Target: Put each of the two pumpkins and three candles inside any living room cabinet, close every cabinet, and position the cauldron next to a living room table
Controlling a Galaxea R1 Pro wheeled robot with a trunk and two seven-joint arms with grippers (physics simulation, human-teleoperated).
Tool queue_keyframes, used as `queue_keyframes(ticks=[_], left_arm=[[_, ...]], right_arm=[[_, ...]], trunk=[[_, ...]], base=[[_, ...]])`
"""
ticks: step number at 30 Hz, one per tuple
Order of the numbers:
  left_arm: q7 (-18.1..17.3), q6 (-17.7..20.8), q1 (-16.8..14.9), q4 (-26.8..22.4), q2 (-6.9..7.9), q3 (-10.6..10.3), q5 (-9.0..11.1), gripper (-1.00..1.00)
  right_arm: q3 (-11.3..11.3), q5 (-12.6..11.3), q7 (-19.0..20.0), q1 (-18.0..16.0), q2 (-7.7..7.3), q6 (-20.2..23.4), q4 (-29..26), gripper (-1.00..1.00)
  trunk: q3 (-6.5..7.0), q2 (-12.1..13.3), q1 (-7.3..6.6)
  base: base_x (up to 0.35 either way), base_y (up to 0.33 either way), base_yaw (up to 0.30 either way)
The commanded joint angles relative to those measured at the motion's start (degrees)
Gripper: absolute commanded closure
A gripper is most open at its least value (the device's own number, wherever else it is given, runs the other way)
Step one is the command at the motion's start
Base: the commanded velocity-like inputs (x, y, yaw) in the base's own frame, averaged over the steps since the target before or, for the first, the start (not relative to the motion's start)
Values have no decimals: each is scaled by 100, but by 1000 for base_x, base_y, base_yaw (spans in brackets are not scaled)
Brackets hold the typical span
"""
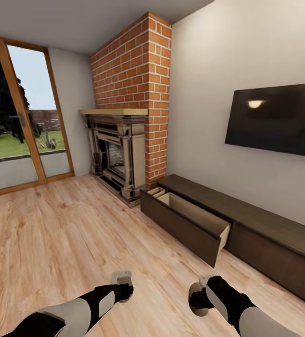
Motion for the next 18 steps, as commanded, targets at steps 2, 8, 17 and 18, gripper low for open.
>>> queue_keyframes(ticks=[2,8,17,18], left_arm=[[9,11,-7,4,-2,-50,54,100],[9,11,-7,4,-2,-50,54,100],[9,11,-7,4,-2,-50,54,100],[9,11,-7,4,-3,-50,54,100]], right_arm=[[43,-40,-24,-7,-7,21,-12,100],[41,-40,-24,-6,-7,26,-12,100],[32,-41,-23,-5,-11,23,-12,100],[30,-42,-23,-5,-13,23,-12,100]], trunk=[[-6,-3,2],[-6,-3,2],[8,-3,2],[13,-3,2]], base=[[260,245,0],[233,262,0],[225,267,-135],[224,268,-259]])
